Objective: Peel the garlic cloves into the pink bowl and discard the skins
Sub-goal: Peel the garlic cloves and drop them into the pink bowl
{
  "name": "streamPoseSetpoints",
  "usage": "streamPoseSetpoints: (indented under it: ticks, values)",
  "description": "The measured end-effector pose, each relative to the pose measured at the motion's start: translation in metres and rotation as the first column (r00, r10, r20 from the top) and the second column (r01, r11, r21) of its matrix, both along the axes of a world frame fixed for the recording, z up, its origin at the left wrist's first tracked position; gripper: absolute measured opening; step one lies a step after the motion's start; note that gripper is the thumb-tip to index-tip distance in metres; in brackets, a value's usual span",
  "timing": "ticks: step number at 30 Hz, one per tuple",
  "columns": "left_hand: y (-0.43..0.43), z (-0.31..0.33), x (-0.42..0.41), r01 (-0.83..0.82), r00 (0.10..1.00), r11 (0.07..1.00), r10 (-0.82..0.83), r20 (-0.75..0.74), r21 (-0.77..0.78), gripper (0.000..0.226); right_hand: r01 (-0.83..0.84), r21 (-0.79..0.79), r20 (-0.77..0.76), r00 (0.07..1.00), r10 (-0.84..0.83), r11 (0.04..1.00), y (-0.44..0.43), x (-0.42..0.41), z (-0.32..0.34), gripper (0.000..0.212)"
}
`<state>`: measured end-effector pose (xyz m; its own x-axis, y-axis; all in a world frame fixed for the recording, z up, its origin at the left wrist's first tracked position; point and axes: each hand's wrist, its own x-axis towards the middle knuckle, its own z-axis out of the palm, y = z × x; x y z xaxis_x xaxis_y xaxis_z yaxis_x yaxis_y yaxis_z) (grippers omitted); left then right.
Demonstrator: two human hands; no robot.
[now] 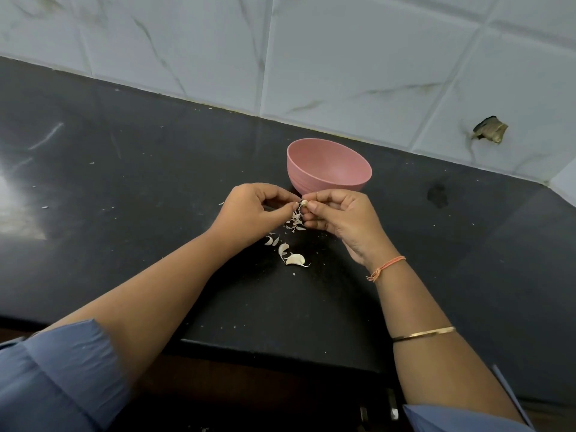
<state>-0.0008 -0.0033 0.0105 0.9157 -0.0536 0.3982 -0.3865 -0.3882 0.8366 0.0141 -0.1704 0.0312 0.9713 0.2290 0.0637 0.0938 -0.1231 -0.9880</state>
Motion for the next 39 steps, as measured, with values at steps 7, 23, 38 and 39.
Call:
streamPoseSetpoints:
  ticks: [7,23,38,39]
  values:
    - [-0.0009,-0.0009,0.0049,0.008,1.000,1.000,-0.008,0.024,-0.004,0.020,-0.012,0.065,0.016,1.000,0.011,0.998,0.0002,0.0024,-0.0004,0.010]
    - [-0.0014,0.0005,0.0036,-0.046,0.989,0.995,0.032,0.142,0.092,0.017,0.009,0.054,0.063,0.998,-0.013,0.998,0.0039,0.0028,-0.0029,0.007]
    - [-0.0022,-0.0027,0.0071,-0.120,0.991,0.988,0.112,0.077,0.097,0.010,-0.022,0.002,0.082,0.996,0.022,1.000,0.0051,0.0041,-0.0069,0.008]
    - [-0.0027,-0.0024,0.0069,-0.124,0.991,0.989,0.119,0.067,0.083,0.011,-0.028,0.002,0.081,0.996,0.028,1.000,0.0053,0.0043,-0.0070,0.009]
